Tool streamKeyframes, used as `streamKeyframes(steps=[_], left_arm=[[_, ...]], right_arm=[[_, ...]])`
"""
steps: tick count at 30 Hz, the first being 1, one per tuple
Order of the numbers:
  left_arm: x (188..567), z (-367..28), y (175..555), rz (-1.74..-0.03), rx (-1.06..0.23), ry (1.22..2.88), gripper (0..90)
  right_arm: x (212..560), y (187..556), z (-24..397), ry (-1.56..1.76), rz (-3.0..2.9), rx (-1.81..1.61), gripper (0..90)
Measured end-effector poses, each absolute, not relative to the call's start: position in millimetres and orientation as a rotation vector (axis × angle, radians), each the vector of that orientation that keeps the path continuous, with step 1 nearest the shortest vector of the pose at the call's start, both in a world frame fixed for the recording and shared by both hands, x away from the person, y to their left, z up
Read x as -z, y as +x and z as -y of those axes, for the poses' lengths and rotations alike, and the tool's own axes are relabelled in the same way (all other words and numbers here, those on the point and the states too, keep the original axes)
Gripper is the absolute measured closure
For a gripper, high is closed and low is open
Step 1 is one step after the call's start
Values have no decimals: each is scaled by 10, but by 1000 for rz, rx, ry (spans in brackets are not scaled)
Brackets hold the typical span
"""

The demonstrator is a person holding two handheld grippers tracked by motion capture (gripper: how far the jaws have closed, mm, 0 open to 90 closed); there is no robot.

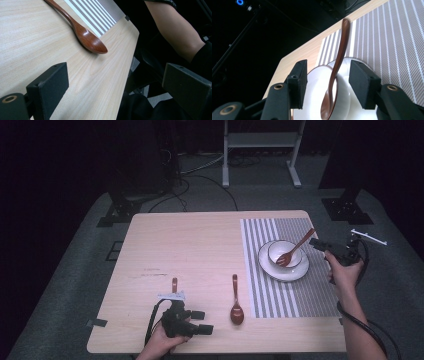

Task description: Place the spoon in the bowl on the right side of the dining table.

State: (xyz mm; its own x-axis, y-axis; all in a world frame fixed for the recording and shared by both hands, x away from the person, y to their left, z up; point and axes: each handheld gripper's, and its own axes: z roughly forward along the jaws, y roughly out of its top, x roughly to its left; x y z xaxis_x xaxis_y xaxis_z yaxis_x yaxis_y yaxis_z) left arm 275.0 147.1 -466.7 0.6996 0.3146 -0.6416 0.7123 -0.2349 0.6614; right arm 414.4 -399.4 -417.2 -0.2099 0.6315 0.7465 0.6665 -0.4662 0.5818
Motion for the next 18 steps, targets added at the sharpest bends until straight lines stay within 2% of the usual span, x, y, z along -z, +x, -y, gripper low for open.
streamKeyframes(steps=[18], left_arm=[[4659,-1468,2756,-807,454,1830,58]], right_arm=[[4243,3818,3839,-1861,1713,1759,442]])
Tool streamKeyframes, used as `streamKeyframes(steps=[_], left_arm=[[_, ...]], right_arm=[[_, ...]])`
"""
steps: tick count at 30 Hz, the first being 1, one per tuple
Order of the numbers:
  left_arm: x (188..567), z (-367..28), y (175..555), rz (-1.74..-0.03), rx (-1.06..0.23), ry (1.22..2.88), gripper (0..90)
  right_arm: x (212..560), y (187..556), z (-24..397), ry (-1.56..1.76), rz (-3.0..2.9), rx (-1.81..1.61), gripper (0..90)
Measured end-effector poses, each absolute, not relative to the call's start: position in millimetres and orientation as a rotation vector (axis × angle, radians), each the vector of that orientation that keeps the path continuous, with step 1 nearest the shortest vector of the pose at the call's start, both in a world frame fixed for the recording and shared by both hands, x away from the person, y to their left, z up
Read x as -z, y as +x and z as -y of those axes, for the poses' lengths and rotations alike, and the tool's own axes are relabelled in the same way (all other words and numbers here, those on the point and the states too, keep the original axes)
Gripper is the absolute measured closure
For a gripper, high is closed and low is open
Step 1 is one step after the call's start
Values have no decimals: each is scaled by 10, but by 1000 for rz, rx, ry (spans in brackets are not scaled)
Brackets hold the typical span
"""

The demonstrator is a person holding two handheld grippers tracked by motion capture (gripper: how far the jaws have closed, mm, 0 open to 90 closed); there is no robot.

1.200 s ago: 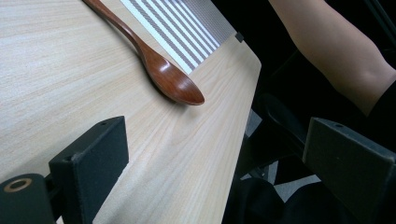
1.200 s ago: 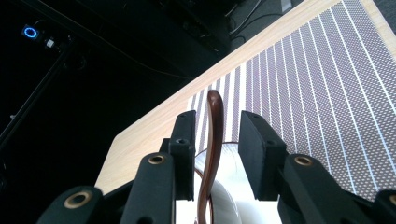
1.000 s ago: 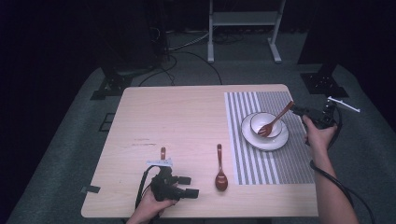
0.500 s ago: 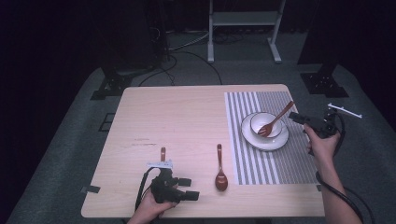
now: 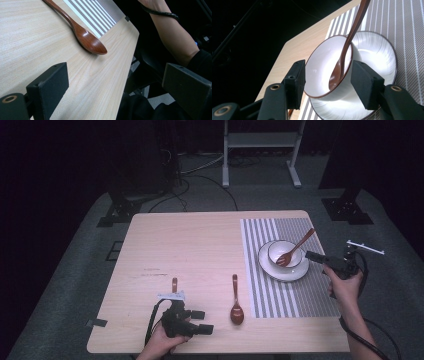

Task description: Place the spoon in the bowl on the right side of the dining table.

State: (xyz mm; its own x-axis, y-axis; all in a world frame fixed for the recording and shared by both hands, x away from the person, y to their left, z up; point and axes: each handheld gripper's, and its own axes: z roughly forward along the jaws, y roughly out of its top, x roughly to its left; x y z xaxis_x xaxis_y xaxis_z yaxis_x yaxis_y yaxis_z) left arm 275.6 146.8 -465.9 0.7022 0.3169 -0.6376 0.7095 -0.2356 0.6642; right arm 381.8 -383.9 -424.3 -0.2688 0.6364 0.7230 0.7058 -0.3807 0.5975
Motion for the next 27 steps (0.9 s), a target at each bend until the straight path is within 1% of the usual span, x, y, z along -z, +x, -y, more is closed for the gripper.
streamKeyframes(steps=[13,27], left_arm=[[4654,-1488,2753,-807,448,1826,58],[4657,-1497,2759,-815,446,1820,58]], right_arm=[[4295,3715,3746,-1826,1728,1747,434],[4425,3607,3623,-1790,1776,1702,424]])
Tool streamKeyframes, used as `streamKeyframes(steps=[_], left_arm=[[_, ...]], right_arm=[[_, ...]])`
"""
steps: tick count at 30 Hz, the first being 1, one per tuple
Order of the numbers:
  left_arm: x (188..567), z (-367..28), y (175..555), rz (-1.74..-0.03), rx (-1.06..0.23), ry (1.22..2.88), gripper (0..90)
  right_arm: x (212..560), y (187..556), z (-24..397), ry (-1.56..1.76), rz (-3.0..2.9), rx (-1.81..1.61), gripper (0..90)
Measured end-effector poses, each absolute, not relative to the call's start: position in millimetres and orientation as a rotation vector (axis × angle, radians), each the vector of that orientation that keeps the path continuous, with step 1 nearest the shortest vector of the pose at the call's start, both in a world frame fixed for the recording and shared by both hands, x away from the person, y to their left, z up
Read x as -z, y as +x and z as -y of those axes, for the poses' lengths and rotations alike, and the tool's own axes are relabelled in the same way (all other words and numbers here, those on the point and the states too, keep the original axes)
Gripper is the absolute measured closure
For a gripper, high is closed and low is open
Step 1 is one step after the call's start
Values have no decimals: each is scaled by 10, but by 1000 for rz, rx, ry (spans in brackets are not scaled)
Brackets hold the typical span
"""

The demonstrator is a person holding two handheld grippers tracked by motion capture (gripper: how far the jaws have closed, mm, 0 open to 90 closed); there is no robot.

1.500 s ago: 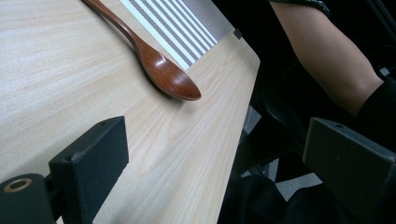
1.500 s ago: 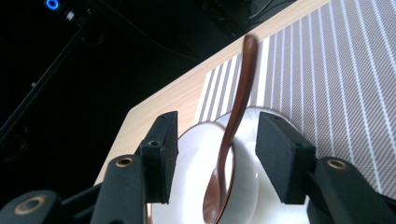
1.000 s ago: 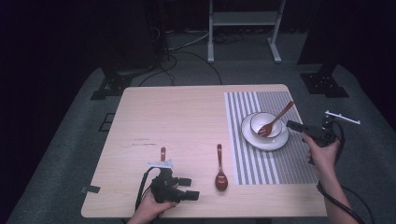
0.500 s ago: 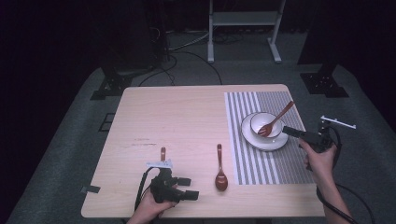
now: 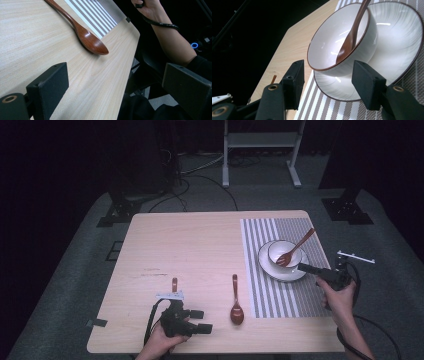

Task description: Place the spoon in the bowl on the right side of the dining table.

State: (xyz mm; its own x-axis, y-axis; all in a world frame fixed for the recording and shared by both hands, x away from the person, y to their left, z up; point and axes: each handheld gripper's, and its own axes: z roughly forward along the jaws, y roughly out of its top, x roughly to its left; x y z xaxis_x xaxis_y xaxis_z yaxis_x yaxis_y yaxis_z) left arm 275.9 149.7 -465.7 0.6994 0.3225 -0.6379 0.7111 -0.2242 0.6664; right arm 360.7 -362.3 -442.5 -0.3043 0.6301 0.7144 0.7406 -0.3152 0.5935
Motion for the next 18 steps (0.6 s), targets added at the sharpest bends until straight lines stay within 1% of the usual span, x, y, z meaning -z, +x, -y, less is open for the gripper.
streamKeyframes(steps=[18], left_arm=[[4658,-1509,2762,-813,445,1822,58]], right_arm=[[4557,3454,3557,-1758,1770,1708,408]])
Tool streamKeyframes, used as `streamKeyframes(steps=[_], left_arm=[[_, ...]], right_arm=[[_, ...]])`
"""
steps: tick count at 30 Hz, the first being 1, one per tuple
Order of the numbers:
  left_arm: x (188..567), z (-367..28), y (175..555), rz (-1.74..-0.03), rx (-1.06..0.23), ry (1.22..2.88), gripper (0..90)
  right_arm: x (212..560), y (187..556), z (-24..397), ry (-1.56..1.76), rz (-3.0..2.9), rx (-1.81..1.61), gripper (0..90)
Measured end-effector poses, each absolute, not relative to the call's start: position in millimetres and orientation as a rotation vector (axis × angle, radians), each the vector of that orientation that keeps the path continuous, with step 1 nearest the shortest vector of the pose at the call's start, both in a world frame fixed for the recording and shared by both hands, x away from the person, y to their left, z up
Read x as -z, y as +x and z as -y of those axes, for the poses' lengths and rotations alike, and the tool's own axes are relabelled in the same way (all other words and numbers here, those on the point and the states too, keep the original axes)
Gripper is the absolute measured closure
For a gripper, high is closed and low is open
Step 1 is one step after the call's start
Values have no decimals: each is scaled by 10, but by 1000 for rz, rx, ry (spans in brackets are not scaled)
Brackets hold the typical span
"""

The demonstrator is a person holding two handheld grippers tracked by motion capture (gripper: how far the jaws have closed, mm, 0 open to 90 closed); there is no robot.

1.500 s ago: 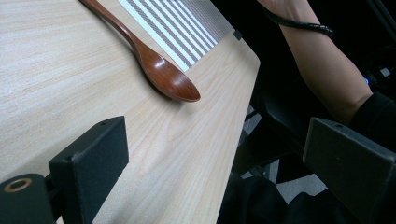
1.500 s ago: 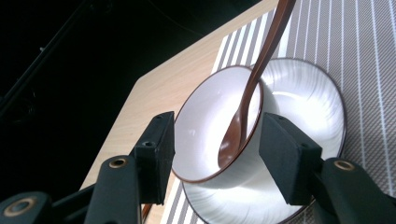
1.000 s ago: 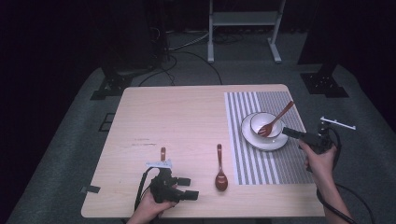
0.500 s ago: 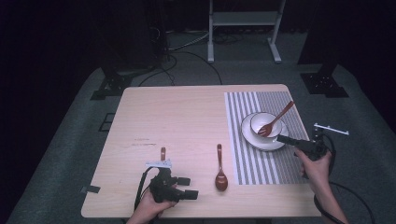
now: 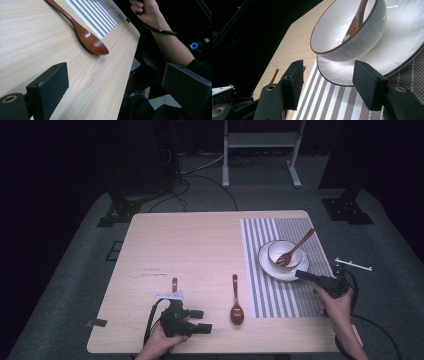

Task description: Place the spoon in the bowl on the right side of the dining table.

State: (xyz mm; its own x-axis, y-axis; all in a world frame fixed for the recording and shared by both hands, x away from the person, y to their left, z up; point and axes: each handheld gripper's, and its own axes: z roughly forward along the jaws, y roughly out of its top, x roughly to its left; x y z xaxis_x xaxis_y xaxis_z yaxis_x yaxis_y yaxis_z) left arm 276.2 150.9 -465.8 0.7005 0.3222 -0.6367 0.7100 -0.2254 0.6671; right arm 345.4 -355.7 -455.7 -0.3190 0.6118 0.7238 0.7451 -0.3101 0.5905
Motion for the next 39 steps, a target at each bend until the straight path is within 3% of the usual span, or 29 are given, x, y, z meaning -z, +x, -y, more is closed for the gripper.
streamKeyframes(steps=[39], left_arm=[[4652,-1536,2750,-816,449,1815,58]], right_arm=[[4787,3125,3174,-1658,1886,1647,367]])
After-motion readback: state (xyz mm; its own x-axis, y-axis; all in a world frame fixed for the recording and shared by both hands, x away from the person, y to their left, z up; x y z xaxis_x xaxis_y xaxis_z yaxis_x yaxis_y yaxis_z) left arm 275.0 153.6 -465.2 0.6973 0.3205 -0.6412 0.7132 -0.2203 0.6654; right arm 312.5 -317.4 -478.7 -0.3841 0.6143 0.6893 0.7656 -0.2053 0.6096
